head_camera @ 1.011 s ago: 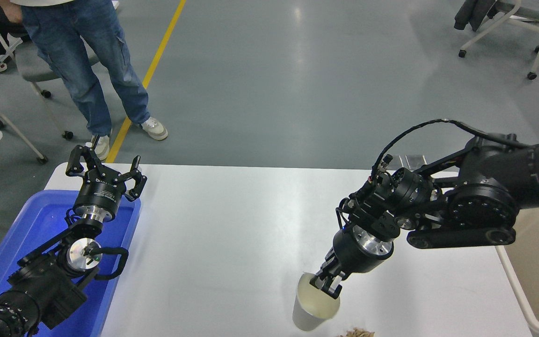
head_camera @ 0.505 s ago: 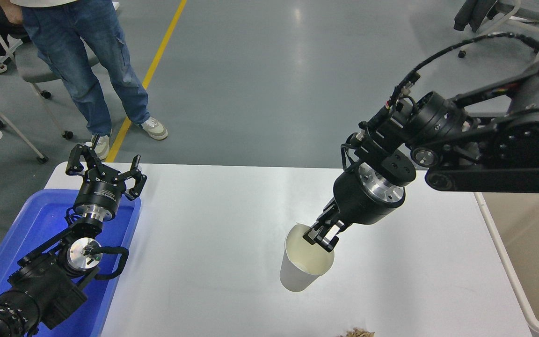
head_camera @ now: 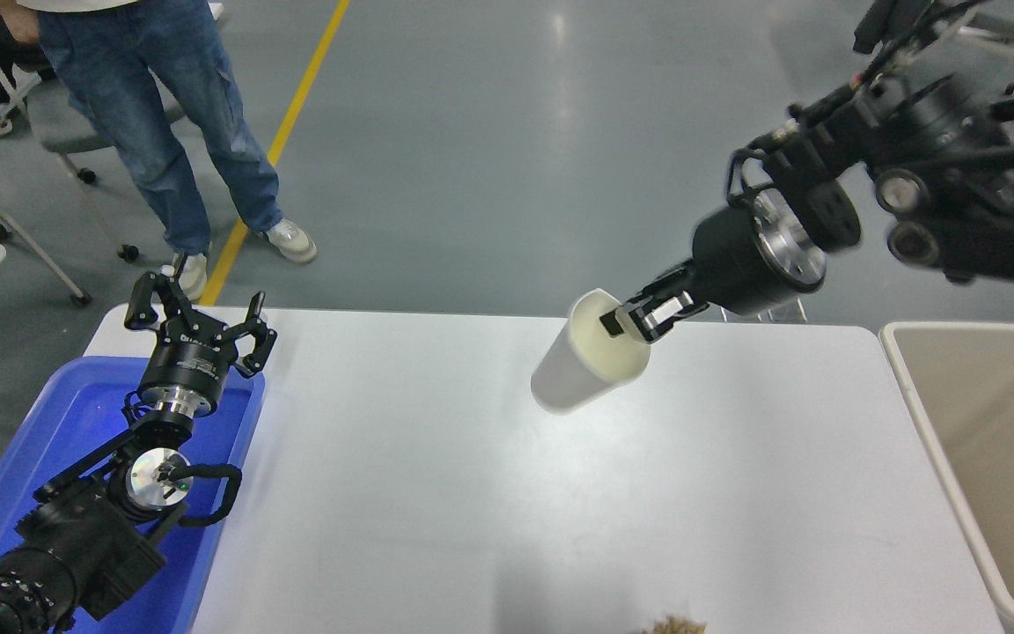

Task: Dispose of the paper cup in the dustbin

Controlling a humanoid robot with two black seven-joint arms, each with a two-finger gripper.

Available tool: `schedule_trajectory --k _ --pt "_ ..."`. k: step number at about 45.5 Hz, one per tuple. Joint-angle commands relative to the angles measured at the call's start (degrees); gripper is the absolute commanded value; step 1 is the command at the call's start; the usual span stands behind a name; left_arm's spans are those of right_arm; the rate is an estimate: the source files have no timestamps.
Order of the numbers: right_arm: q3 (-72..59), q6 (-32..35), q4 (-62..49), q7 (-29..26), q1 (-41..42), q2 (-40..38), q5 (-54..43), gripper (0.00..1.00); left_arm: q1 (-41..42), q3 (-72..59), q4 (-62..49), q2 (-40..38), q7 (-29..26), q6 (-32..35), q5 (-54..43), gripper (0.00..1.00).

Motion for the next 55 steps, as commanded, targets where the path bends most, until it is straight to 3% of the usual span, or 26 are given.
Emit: schedule_trajectory --k 1,12,24,32,40,48,55 --pt "7.84 -2.09 -2.36 -0.02 -9.24 -18.98 0.12 0.0 0.01 0.0 0.0 0.0 -0.01 -0.04 0.02 1.0" --pt "12.32 -7.8 -2.89 -0.02 -21.19 -29.28 0.03 0.0 0.01 0.0 0.0 0.0 -0.01 0.04 0.02 1.0" --pt "11.71 -13.16 -13.25 -0.55 -33.4 -27.97 -0.33 0.0 0.01 0.0 0.0 0.0 -0.01 -0.04 0.02 1.0" --pt "12.5 -18.61 -23.44 -0.72 -42.28 -22.79 0.55 0.0 0.01 0.0 0.0 0.0 -0.01 0.04 0.02 1.0" --pt "12.41 -21.69 -35.65 -0.81 -50.72 -16.2 8.02 0.0 0.01 0.0 0.0 0.0 -0.01 -0.04 0.02 1.0" --pt "11.71 -21.6 -53.67 -0.99 -58.89 -5.66 16.28 0.0 0.01 0.0 0.0 0.0 -0.01 -0.04 0.02 1.0" --pt "11.27 -20.55 -71.25 -0.99 -65.22 4.27 17.25 0.0 0.01 0.0 0.0 0.0 -0.01 0.04 0.02 1.0"
